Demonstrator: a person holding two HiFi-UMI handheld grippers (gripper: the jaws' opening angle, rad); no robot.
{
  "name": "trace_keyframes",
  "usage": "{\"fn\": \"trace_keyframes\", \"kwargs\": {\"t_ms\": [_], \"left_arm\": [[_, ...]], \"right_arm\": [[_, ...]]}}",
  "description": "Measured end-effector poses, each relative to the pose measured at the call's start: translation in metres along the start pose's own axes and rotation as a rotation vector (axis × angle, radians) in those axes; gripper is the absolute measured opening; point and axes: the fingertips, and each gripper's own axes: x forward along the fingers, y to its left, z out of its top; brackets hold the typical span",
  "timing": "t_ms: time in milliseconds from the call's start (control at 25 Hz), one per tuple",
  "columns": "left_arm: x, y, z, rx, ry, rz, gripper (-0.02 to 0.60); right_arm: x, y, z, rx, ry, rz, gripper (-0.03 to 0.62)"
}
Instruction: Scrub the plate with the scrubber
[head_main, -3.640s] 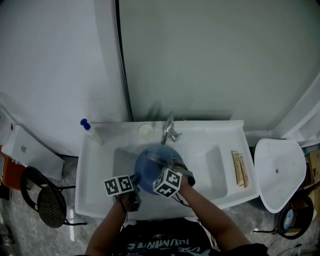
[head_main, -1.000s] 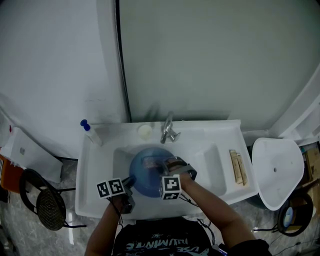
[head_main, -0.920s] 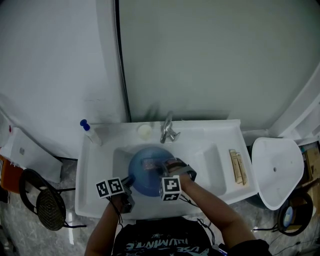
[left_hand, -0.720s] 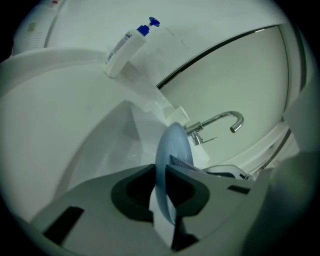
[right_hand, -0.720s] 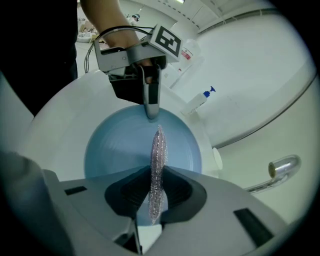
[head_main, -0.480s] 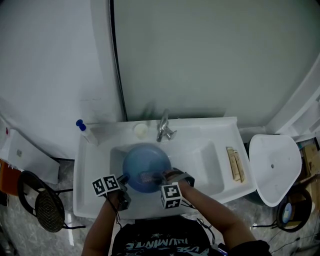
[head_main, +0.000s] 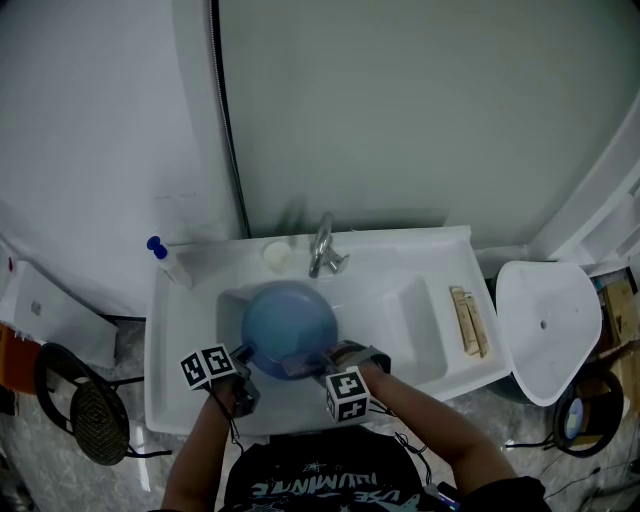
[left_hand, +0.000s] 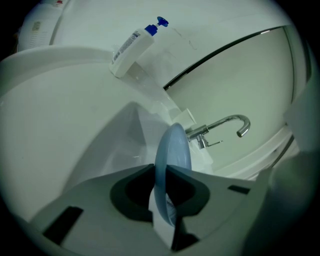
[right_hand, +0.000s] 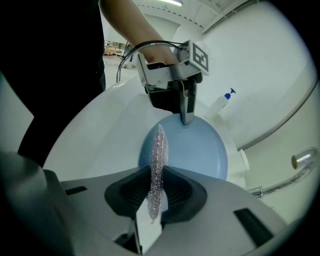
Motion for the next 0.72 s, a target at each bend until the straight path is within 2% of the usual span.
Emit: {"fn": "trace_keyframes", "kwargs": {"t_ms": [280, 360, 560, 720], "left_arm": [[0.003, 0.0, -0.008, 0.007, 0.024, -0.001, 0.048], [0.003, -0.001, -0.011, 0.0, 0.031, -0.012, 0.048], [0.003, -0.012, -0.017, 0.015, 0.053, -0.037, 0.048], [0.002, -0.021, -0.02, 0.038, 0.064, -0.056, 0.048]], "right_arm": [[-0.005, -0.001, -0.002, -0.004, -0.009, 0.02, 0.077], [-0.007, -0.01, -0.006, 0.007, -0.004, 0.0, 0.078], [-0.014, -0.06, -0.024, 0.055, 0.077, -0.15, 0.077], [-0.021, -0.101, -0.026, 0.078, 0.081, -0.277, 0.077]]}}
